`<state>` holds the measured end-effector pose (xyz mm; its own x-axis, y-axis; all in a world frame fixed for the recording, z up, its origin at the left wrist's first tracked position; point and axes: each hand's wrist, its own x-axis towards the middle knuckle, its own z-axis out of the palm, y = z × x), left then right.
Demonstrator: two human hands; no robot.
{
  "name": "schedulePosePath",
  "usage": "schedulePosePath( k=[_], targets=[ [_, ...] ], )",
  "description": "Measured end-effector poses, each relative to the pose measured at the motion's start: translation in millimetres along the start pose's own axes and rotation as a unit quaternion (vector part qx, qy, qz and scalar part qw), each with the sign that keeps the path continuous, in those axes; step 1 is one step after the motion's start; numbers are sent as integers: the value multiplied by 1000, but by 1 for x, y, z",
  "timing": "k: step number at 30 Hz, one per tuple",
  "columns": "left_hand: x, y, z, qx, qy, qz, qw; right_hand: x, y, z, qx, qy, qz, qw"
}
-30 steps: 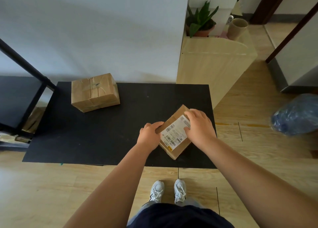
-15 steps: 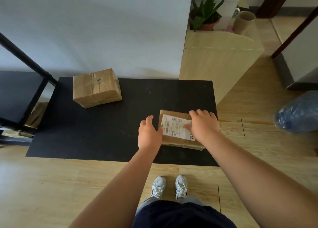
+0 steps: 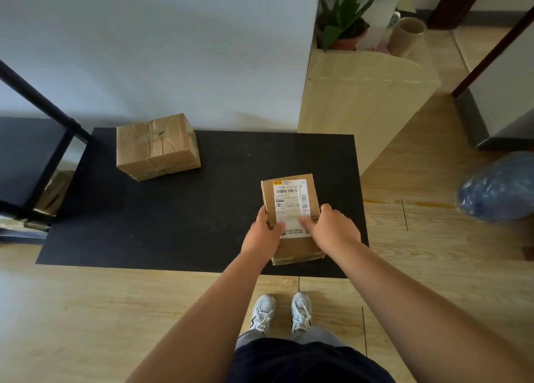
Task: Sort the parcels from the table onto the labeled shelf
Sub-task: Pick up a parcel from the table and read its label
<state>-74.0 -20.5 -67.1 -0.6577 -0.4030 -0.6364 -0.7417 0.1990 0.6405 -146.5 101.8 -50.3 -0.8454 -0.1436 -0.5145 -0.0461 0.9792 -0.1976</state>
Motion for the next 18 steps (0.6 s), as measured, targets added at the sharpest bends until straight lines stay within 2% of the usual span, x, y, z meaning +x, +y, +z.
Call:
schedulePosePath(
  k=[4,7,9,14,18],
  targets=[
    [1,2,-9,-49,-30,-4,998,2,6,-2,125,-54,20,990],
    [-1,6,-13,-99,-46,-9,994,3,11,0,252,-125,47,958],
    [-2,8,-14,-117,-53,-6,992,1,14,1,300,-139,54,942],
    [-11,30,-27,-138,-35,50,989,-5,12,-15,388,-80,29,918],
    [-29,62,-52,-237,5,40,971,-16,3,-51,431,-6,-38,902]
  ],
)
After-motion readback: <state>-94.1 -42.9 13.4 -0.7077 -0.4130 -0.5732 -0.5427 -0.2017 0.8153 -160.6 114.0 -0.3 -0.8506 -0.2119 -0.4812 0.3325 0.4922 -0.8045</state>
